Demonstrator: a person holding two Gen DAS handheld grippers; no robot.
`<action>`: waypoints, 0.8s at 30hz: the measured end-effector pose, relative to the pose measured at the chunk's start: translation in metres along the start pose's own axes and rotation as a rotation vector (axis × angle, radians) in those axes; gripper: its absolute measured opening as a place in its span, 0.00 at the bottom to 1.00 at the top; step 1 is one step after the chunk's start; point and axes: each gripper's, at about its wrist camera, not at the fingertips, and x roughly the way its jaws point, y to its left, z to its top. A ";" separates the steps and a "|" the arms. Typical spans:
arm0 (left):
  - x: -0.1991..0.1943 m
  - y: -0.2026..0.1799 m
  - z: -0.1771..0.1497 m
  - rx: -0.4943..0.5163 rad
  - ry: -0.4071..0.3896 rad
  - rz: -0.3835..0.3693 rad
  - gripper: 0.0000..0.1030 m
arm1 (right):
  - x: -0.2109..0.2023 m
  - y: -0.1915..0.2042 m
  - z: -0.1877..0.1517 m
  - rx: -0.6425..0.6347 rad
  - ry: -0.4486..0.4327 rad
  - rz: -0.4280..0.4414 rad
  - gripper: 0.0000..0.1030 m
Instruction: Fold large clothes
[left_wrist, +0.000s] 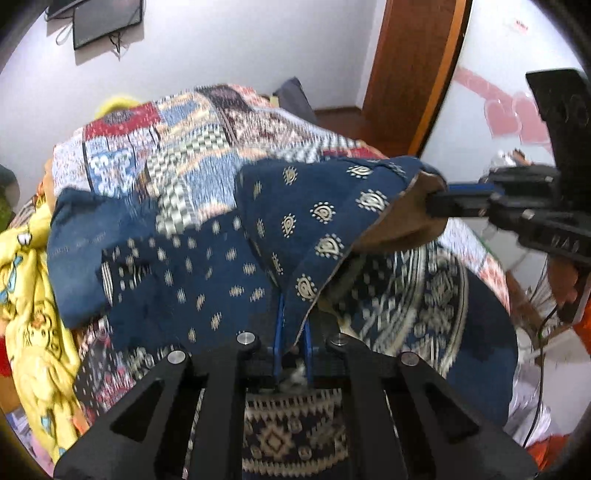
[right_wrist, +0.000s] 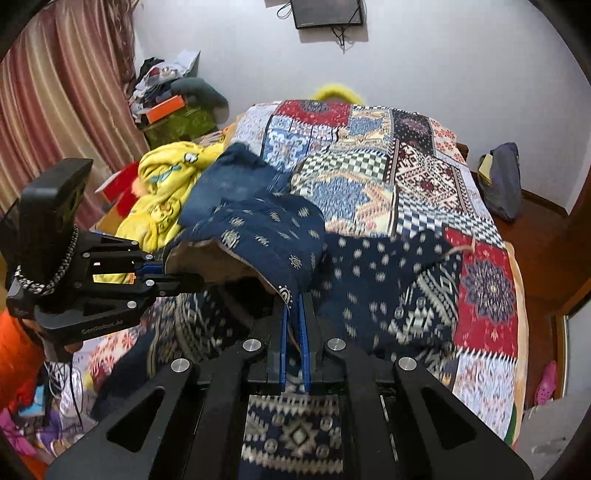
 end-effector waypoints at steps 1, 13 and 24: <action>0.000 -0.001 -0.005 -0.003 0.012 -0.003 0.08 | -0.002 0.001 -0.004 0.001 0.006 0.003 0.05; -0.051 -0.006 -0.035 -0.001 -0.045 0.057 0.37 | -0.032 -0.010 -0.028 0.026 -0.001 -0.045 0.05; -0.021 0.015 0.008 -0.089 -0.095 0.080 0.54 | -0.001 -0.025 -0.018 0.137 0.018 -0.044 0.46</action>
